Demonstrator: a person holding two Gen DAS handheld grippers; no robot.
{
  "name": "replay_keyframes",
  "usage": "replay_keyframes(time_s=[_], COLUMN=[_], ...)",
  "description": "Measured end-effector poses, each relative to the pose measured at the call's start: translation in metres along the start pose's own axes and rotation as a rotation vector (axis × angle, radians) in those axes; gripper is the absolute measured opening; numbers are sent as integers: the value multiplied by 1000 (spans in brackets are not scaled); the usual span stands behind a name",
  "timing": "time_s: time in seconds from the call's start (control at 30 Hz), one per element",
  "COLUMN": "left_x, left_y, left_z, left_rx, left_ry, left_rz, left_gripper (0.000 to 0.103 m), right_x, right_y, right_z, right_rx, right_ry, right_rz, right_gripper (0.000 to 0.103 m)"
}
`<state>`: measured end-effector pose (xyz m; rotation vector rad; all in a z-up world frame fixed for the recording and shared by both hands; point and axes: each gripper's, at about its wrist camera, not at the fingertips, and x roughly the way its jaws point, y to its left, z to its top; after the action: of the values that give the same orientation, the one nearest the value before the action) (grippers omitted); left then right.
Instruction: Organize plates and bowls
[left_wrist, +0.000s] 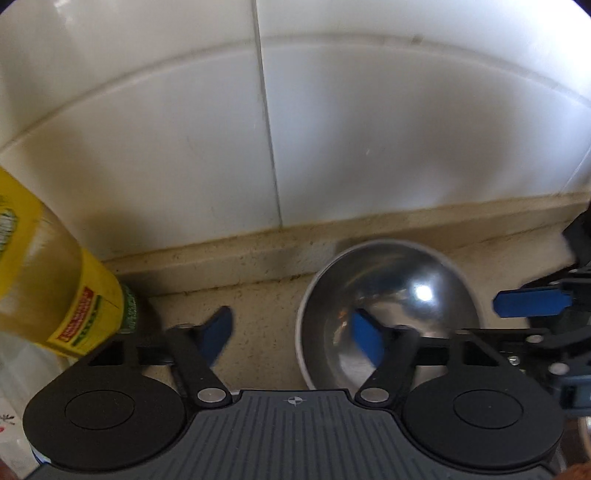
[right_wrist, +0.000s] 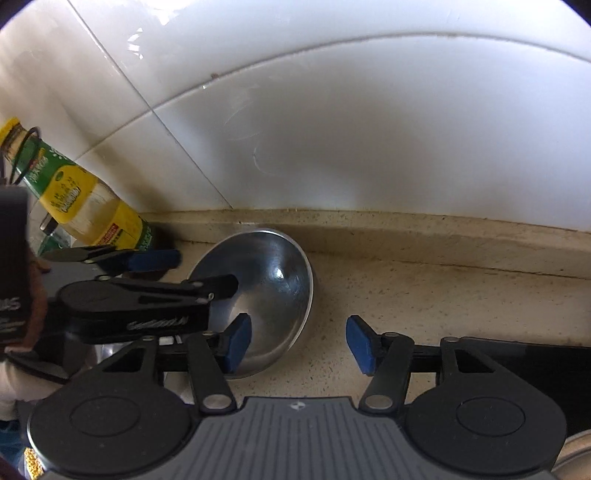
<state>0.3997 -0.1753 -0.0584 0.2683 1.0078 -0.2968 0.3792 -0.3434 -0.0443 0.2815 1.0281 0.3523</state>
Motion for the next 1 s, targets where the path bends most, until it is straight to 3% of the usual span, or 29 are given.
replay_keyframes(time_s=[0.3, 0.57, 1.0], left_x=[7, -10, -66], left_y=[-9, -15, -25], left_z=[-7, -10, -7], left_rx=[24, 16, 41], left_ry=[38, 14, -89], left_rz=[-96, -123, -140], left_gripper=[47, 48, 53], right_x=[28, 21, -44], right_y=[-8, -14, -5], right_z=[-3, -1, 3], right_rx=[63, 85, 47], right_ry=[69, 44, -55], right_rz=[84, 85, 68], right_gripper=[35, 35, 35])
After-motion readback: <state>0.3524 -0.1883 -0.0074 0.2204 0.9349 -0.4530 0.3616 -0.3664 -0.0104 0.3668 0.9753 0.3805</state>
